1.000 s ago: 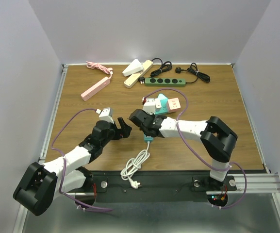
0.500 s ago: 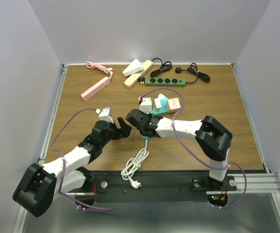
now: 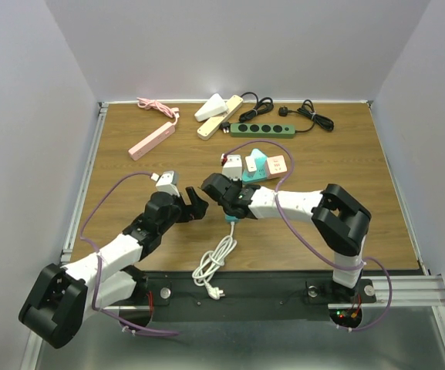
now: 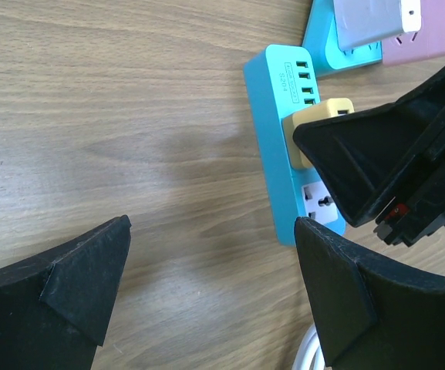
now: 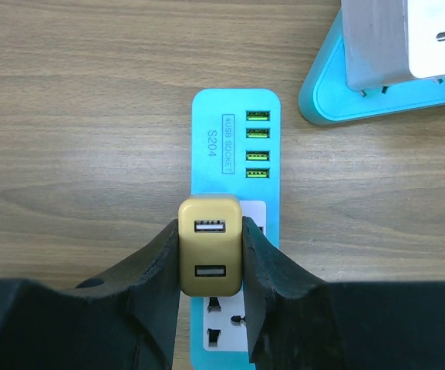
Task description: Insert the plug
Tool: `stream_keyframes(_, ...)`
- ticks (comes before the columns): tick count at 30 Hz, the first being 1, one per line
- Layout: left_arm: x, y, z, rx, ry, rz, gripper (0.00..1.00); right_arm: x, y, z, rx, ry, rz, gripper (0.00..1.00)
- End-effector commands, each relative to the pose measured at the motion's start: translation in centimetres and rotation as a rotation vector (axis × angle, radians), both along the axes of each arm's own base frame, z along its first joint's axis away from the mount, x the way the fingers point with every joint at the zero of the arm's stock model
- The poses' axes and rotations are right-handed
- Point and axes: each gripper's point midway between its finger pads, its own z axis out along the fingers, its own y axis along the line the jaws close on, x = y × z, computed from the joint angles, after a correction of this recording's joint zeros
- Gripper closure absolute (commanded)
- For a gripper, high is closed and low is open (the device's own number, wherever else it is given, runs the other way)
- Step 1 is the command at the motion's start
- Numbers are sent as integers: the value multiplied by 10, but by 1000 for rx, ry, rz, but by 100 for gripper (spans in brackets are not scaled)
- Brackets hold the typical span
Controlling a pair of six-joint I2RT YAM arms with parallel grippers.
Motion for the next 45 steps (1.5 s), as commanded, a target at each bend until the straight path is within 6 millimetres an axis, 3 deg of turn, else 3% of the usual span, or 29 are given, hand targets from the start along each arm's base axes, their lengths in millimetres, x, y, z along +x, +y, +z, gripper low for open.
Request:
stream_keyframes(1,6,1,21,-15,-57,7,1,-38,-20,-55,-109,221,55,71)
stream_keyframes(3,7,2,24,-12,-59,16,1,-30,-19,-36,-97,179,47,54)
stream_keyframes(7,7,4,31,-15,-68,24,1,-17,-18,-4,-82,94,37,33)
stream_keyframes(11,8,6,41,-21,-87,37,1,-4,-19,44,-49,-5,38,23)
stream_keyframes(14,10,9,47,-10,-96,48,1,0,-25,71,-19,-47,32,14)
stream_keyframes(16,11,11,53,-3,-104,59,1,1,-33,75,-13,-48,29,7)
stream_keyframes(18,12,14,60,-6,-120,73,1,6,-48,86,-1,-62,10,2)
stream_keyframes(19,13,15,65,-7,-126,82,1,12,-64,81,-15,-50,-12,0)
stream_keyframes(20,14,16,69,-7,-134,89,1,9,-66,80,-13,-45,-7,0)
stream_keyframes(23,17,22,87,-3,-170,120,1,28,-109,91,3,-64,-78,0)
stream_keyframes(25,19,28,99,2,-196,147,1,29,-137,83,-3,-54,-119,0)
stream_keyframes(26,20,30,107,5,-209,153,1,29,-146,97,48,-74,-118,0)
stream_keyframes(27,21,34,113,8,-225,172,1,38,-169,100,65,-88,-165,0)
stream_keyframes(29,22,38,125,11,-246,188,1,39,-203,108,103,-116,-207,0)
stream_keyframes(31,22,43,132,18,-260,213,1,36,-224,114,100,-143,-240,0)
stream_keyframes(34,24,50,144,25,-276,253,1,30,-266,147,113,-244,-326,0)
stream_keyframes(35,25,52,144,28,-276,260,1,29,-269,144,103,-241,-335,0)
stream_keyframes(36,25,54,145,37,-278,271,1,25,-282,158,104,-291,-373,0)
stream_keyframes(40,26,60,152,50,-287,300,1,9,-305,179,89,-378,-442,0)
stream_keyframes(45,31,67,161,72,-303,340,1,0,-311,184,81,-403,-437,0)
